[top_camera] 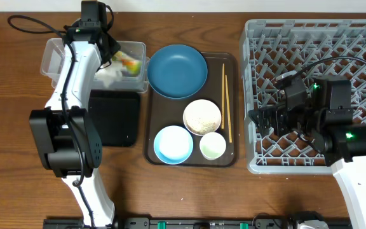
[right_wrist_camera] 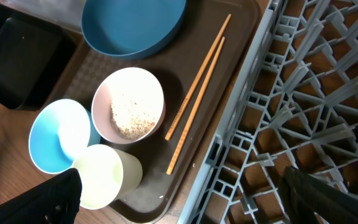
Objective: Sort waste into correct bins and load items into the dishwasher rack
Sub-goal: 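Carry the tissue and wrapper left and drop into the clear bin, then move left gripper to the pink rice bowl and grasp its rim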
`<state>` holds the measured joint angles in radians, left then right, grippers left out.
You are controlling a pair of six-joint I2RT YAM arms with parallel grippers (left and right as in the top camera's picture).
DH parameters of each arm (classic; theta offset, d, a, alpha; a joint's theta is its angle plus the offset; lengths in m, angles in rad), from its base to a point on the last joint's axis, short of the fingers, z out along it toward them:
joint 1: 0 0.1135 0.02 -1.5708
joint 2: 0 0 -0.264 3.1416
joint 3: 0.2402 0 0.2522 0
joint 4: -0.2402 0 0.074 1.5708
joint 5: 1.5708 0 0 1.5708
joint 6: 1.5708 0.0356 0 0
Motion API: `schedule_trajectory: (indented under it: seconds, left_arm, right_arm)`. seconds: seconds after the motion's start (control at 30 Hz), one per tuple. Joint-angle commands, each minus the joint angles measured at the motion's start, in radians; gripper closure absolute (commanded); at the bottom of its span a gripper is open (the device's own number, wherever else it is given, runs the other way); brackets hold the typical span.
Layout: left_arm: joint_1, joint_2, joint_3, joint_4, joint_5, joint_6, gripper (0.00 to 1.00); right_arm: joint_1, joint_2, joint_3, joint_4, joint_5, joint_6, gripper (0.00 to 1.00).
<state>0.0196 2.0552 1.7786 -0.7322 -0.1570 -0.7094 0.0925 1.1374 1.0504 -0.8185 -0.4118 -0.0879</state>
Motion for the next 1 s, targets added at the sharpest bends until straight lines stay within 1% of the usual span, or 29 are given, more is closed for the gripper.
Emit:
schedule_trajectory:
  seconds: [0.0, 0.07, 0.13, 0.23, 0.3, 0.4, 0.5, 0.63, 0.73, 0.83, 0.97]
  left_arm:
    - [0.002, -0.003, -0.007, -0.014, -0.008, 0.009, 0.33]
    - [0.002, -0.015, -0.007, -0.015, 0.021, 0.066, 0.33]
    - [0.002, -0.037, -0.007, -0.015, 0.077, 0.156, 0.33]
    - [0.001, -0.09, -0.007, -0.018, 0.228, 0.332, 0.33]
    - [0.0, -0.132, -0.007, -0.037, 0.353, 0.425, 0.33]
    - [-0.008, -0.185, -0.007, -0.092, 0.489, 0.499, 0.33]
    - [-0.029, -0.214, -0.007, -0.173, 0.573, 0.551, 0.33]
    - [-0.077, -0.219, -0.008, -0.308, 0.587, 0.621, 0.33]
    - [-0.129, -0.217, -0.008, -0.396, 0.586, 0.638, 0.34]
    - [-0.192, -0.217, -0.01, -0.444, 0.573, 0.666, 0.34]
    - [-0.274, -0.217, -0.01, -0.502, 0.525, 0.654, 0.35]
  right_arm:
    - [-0.007, -0.004, 0.018, -0.002, -0.011, 0.005, 0.01]
    - [-0.007, -0.004, 0.018, -0.002, -0.011, 0.005, 0.01]
    - [-0.007, -0.004, 0.018, -0.002, -0.011, 0.005, 0.01]
    - [-0.007, -0.004, 0.018, -0.001, -0.011, 0.005, 0.01]
    - [-0.007, -0.004, 0.018, 0.0, -0.011, 0.005, 0.01]
    - [-0.007, -0.004, 0.018, 0.004, -0.011, 0.005, 0.01]
    - [-0.007, -0.004, 0.018, 0.01, -0.011, 0.005, 0.01]
    - [-0.007, -0.004, 0.018, 0.01, -0.011, 0.005, 0.01]
    - [-0.007, -0.004, 0.018, 0.011, -0.011, 0.005, 0.01]
    - [-0.007, -0.004, 0.018, 0.011, -0.011, 0.005, 0.01]
    - [-0.007, -0.004, 0.018, 0.009, -0.011, 0.005, 0.01]
